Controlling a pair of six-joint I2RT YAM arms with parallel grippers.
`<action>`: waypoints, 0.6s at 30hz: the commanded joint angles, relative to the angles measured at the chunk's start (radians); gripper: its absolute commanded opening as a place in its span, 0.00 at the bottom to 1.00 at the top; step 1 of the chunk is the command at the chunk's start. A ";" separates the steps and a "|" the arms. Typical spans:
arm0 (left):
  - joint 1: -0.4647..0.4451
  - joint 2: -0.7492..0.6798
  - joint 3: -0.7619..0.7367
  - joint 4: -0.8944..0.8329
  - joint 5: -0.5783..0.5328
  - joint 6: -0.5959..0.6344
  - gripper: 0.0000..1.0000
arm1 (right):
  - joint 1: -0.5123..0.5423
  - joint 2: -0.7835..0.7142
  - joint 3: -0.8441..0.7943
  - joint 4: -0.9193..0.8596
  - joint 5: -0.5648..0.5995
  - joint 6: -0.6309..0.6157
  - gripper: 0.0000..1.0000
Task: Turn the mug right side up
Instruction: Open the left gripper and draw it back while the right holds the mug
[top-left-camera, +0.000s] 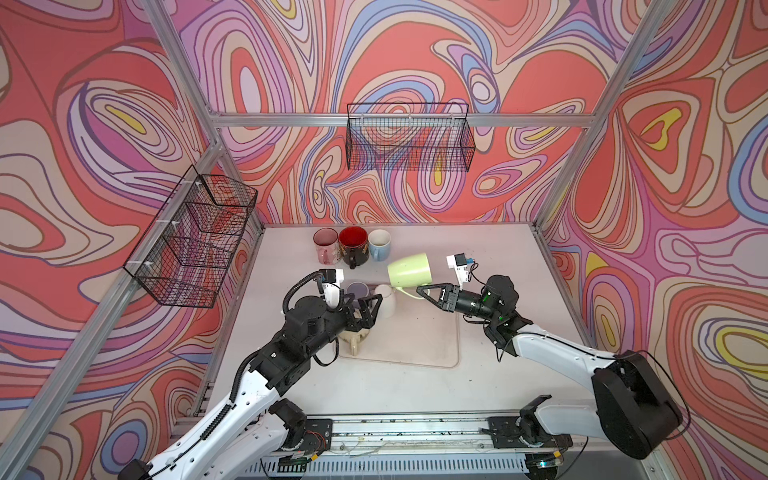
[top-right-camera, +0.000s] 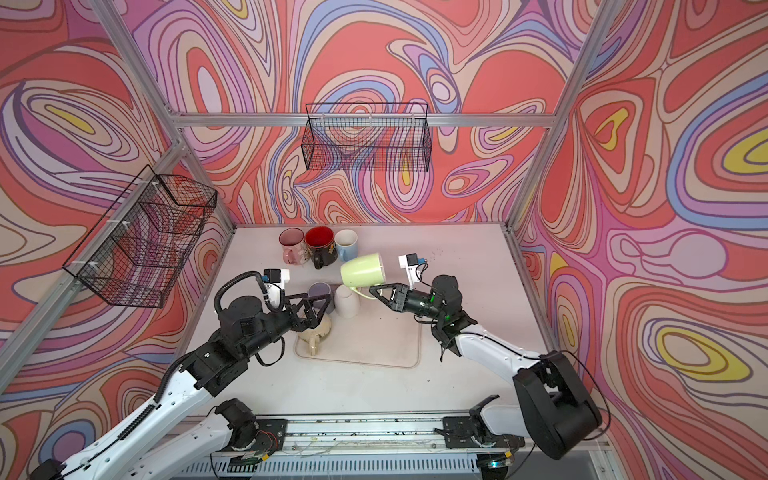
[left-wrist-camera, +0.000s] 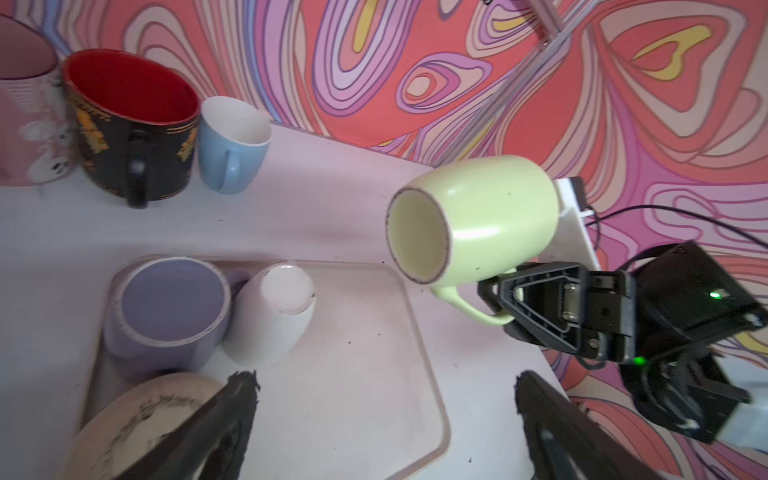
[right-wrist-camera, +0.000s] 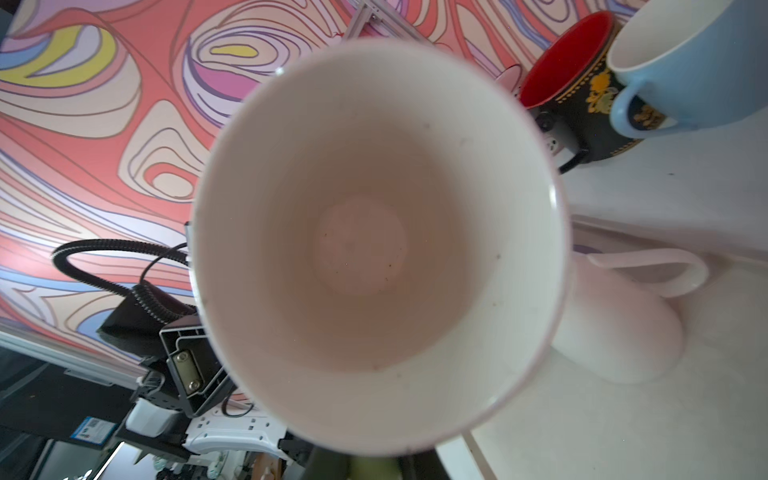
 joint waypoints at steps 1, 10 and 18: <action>0.002 -0.021 0.038 -0.162 -0.177 0.002 1.00 | -0.007 -0.080 0.082 -0.322 0.142 -0.183 0.00; 0.001 0.029 0.129 -0.414 -0.288 -0.018 1.00 | -0.007 -0.161 0.164 -0.682 0.320 -0.339 0.00; 0.002 0.126 0.291 -0.629 -0.283 0.023 1.00 | -0.006 -0.144 0.241 -0.853 0.433 -0.462 0.00</action>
